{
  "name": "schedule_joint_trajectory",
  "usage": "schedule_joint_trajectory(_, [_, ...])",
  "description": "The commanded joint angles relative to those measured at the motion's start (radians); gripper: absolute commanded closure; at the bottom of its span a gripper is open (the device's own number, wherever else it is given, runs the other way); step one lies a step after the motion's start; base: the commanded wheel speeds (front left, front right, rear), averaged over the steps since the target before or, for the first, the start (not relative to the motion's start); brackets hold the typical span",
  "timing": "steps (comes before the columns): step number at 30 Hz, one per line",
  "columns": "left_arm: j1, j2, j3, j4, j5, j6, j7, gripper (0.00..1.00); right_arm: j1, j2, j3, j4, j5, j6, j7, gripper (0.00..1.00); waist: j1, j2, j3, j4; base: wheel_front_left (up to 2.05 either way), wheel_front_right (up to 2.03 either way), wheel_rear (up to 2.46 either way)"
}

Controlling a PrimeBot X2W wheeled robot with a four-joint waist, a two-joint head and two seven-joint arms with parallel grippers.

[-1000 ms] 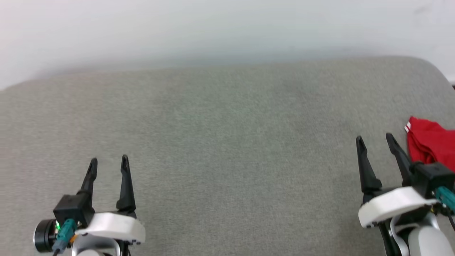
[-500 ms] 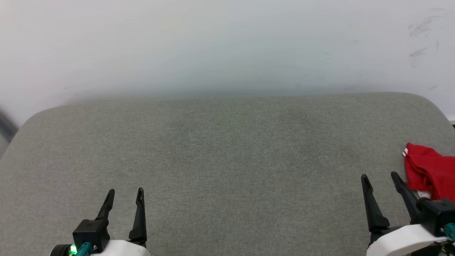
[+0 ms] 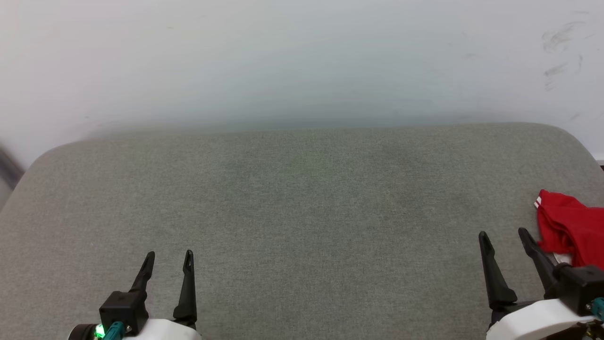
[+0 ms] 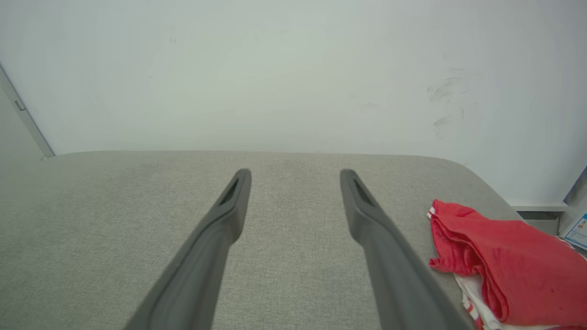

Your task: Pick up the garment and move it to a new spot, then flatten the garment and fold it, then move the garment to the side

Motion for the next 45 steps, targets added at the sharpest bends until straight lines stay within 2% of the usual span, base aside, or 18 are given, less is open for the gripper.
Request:
schedule_joint_trajectory(1, [-0.006,0.004,-0.001,-0.002,-0.001,0.000,0.002,1.00,0.009,0.002,-0.001,-0.002,0.010,-0.001,-0.007,1.00,0.0001,0.0000,0.000,0.000,0.00,0.00,0.00])
schedule_joint_trajectory(4, [0.009,-0.013,-0.008,0.018,-0.004,-0.001,0.006,1.00,0.006,0.000,0.001,0.024,0.008,0.000,-0.003,1.00,0.0001,0.0000,0.000,0.000,0.00,0.00,0.00])
schedule_joint_trajectory(24, [-0.034,-0.084,0.101,0.062,-0.306,-0.102,0.090,1.00,-0.058,-0.019,0.008,0.124,0.418,0.000,-0.010,1.00,0.0001,0.0000,0.010,0.006,0.00,0.00,0.00])
schedule_joint_trajectory(45, [-0.070,-0.143,0.192,0.099,-0.544,-0.184,0.160,1.00,-0.109,-0.028,0.006,0.205,0.735,0.000,-0.008,1.00,0.0001,0.0000,0.019,0.012,0.00,0.00,0.00])
